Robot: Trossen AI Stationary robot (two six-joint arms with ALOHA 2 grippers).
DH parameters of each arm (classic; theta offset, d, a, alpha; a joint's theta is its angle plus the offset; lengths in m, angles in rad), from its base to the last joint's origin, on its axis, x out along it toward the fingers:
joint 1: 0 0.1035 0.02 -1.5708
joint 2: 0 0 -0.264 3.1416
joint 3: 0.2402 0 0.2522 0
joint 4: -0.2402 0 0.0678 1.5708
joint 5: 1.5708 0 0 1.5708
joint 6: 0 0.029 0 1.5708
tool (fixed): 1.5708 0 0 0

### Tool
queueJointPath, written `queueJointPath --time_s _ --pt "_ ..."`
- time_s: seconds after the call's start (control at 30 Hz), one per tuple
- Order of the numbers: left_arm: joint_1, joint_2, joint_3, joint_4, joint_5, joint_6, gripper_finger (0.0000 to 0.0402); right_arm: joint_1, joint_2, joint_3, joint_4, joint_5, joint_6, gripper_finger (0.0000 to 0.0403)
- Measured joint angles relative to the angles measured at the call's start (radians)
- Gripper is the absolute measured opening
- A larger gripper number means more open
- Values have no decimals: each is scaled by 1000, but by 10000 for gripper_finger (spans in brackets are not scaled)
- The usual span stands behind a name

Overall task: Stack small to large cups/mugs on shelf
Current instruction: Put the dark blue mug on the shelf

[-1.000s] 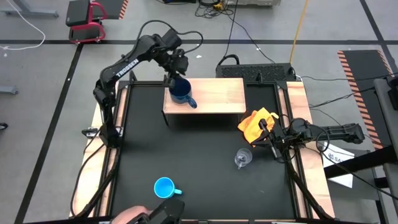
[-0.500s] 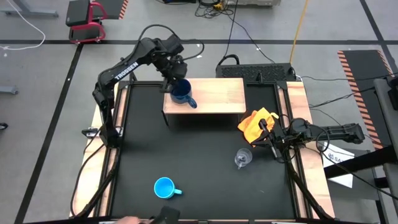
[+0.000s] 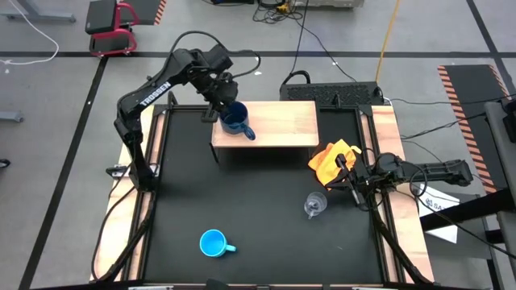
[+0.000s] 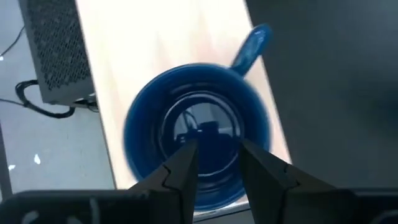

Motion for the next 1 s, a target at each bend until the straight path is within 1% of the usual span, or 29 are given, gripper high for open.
queueJointPath --time_s 0.07,0.2,0.27,0.47,0.57,0.7,0.73,0.83,0.93,1.0 --pt "-8 -1 0 -8 6 -1 118 0 0 0 0 0 0 0" --pt "-19 -3 0 -43 87 28 118 0 0 0 0 0 17 0" --pt "-19 -20 -5 -43 108 32 118 0 0 0 0 0 23 0" --pt "-18 -42 -11 -33 118 15 118 0 0 0 0 -3 26 0" --pt "-18 -48 -10 -29 163 14 118 0 0 0 0 -3 26 0" --pt "-19 -45 -10 -21 141 14 118 0 0 0 0 -4 26 0" --pt "-19 -45 -10 -16 151 18 118 0 0 0 0 -4 26 0" --pt "-18 -46 -10 -14 224 58 118 0 0 0 0 -4 26 0" --pt "-12 -47 -10 -68 255 92 118 0 0 0 0 -4 27 0" --pt "6 -75 -36 -55 274 73 118 0 0 0 0 -4 34 0"
